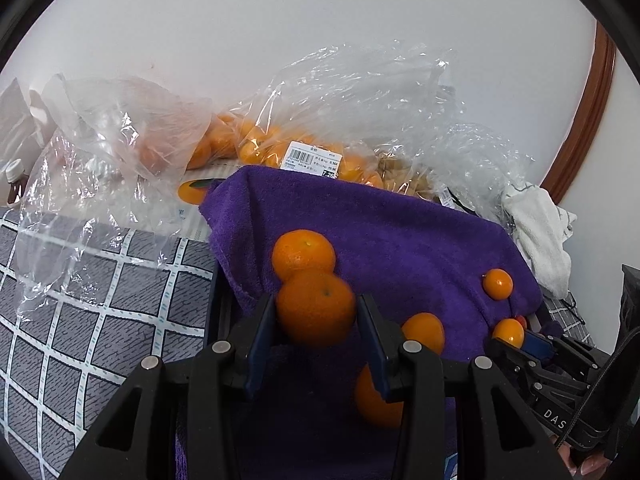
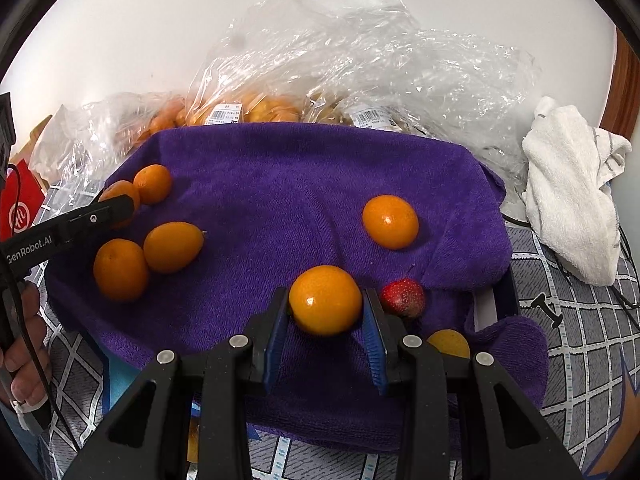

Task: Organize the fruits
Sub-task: 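Open both grippers to drop the oranges onto the purple towel, then grasp a yellow fruit with the right gripper while the left gripper grasps an orange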

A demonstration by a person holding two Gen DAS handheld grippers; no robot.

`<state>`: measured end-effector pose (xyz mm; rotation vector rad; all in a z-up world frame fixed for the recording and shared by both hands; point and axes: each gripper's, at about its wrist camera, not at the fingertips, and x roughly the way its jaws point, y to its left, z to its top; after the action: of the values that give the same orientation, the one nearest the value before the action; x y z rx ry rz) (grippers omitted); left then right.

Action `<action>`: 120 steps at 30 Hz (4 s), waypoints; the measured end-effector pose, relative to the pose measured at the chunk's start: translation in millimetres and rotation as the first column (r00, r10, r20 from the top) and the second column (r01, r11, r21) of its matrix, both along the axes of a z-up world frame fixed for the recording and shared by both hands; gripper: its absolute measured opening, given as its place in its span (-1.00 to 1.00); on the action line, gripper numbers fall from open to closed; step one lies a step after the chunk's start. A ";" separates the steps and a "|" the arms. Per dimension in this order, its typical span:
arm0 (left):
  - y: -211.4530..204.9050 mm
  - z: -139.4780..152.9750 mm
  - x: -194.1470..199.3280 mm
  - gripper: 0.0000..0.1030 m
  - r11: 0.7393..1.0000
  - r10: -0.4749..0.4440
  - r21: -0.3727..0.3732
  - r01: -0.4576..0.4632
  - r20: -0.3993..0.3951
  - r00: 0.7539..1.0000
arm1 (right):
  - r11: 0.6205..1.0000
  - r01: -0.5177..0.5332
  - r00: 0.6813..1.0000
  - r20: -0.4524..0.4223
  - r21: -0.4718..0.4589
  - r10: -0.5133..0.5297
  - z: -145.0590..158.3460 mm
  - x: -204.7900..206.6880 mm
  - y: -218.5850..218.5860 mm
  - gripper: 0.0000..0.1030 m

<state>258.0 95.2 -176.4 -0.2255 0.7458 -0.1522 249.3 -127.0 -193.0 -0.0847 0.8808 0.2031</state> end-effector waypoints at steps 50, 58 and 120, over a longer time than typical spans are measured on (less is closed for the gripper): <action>40.3 17.1 -111.5 -0.04 0.999 -0.011 -0.049 0.011 0.008 1.000 | 0.984 -0.124 0.989 -0.071 0.124 0.133 11.9 -101.5 5.9 -0.51; 64.8 -6.1 -125.3 -0.04 0.992 0.046 -0.114 -0.049 -0.027 0.999 | 0.983 -0.129 0.986 -0.087 0.129 0.141 9.7 -91.6 15.0 -0.51; -92.3 -16.9 -116.0 -0.34 0.972 -0.234 -0.026 0.233 -0.084 0.969 | 0.987 0.077 0.996 0.035 0.144 -0.083 5.8 -155.9 -102.6 -0.48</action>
<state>142.0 2.9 -193.3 -0.1596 0.8573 -0.3741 93.3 -229.6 -187.3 0.0793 0.8245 0.1881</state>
